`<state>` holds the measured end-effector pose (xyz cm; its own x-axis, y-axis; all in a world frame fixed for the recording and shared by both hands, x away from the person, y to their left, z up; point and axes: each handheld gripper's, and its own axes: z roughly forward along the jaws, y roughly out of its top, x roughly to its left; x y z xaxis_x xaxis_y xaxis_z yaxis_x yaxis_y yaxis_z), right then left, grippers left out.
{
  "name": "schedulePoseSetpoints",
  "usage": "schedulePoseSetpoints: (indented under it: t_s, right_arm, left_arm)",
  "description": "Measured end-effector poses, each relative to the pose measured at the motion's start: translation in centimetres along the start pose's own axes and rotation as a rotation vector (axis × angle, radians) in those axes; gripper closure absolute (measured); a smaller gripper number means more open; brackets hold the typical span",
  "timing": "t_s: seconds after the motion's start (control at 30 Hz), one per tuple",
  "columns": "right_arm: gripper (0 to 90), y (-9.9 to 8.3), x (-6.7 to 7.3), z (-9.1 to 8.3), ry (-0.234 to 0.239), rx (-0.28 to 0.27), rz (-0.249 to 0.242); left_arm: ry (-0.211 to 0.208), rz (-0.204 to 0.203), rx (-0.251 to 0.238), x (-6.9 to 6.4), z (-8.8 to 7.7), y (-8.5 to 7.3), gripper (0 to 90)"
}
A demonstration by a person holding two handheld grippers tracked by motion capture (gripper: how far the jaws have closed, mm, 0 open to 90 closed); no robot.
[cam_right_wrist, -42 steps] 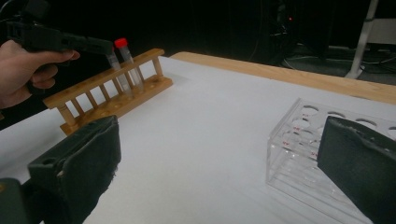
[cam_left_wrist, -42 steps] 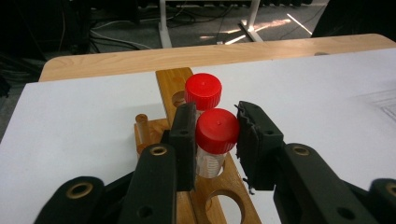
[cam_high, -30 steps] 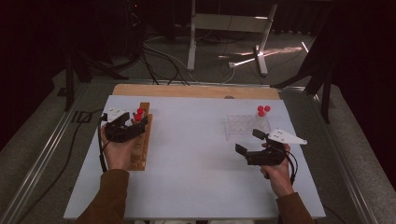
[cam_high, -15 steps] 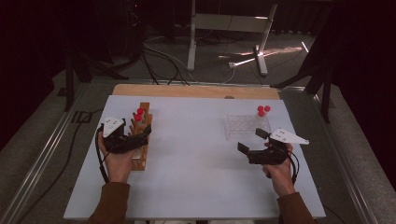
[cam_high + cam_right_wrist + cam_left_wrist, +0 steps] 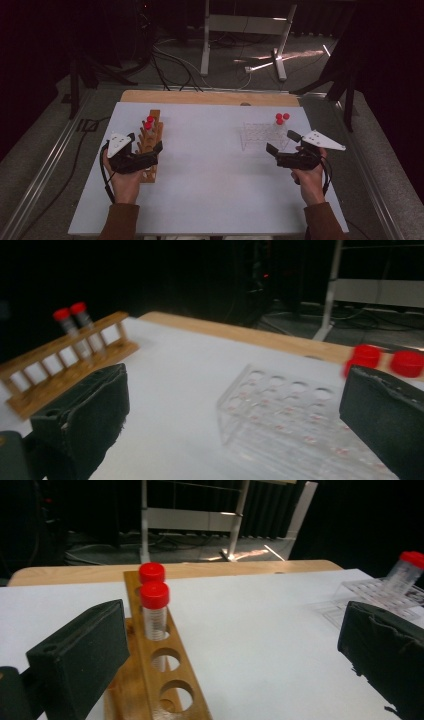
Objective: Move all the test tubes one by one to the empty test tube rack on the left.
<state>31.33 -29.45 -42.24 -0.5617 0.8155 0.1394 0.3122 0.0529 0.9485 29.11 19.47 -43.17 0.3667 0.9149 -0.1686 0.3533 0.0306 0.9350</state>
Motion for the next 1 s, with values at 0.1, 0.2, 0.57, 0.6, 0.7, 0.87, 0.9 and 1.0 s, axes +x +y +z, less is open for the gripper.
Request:
schedulePoseSetpoints:
  t_s: [0.1, 0.2, 0.57, 0.6, 0.7, 0.87, 0.9, 1.0]
  right_arm:
    - [0.0, 0.2, -1.1, -0.1, -0.035, -0.012, 0.020]
    - [0.0, 0.1, -2.2, 0.0, -0.080, 0.001, 0.031]
    - [0.0, -0.6, -4.5, 3.1, -0.193, 0.075, 0.035]
    - [0.0, -0.7, -4.7, 3.5, -0.200, 0.081, 0.037]
    - [4.0, -0.9, -5.0, 4.5, -0.229, 0.095, 0.036]
    - [30.6, -1.5, -5.0, 5.9, -0.280, 0.111, -0.002]
    - [36.8, -1.6, -5.0, 6.1, -0.283, 0.110, -0.007]
    - [47.7, -1.8, -5.1, 6.8, -0.318, 0.126, -0.010]
  left_arm:
    - [-0.014, -0.006, -0.010, -0.2, -0.1, 0.2, 0.6]
    - [-0.016, 0.000, -0.017, -0.4, -0.4, 0.3, 0.6]
    - [0.004, -0.048, -0.048, 0.2, -1.1, 0.2, 0.6]
    - [0.007, -0.053, -0.048, 0.4, -1.1, 0.1, 0.6]
    - [0.013, -0.070, -0.055, 0.7, -1.3, 0.1, 0.6]
    - [0.018, -0.076, -0.061, 0.9, -1.4, 0.0, 0.6]
    - [0.018, -0.077, -0.060, 0.9, -1.5, 0.0, 0.6]
    - [0.025, -0.076, -0.063, 0.9, -1.6, -0.1, 0.6]
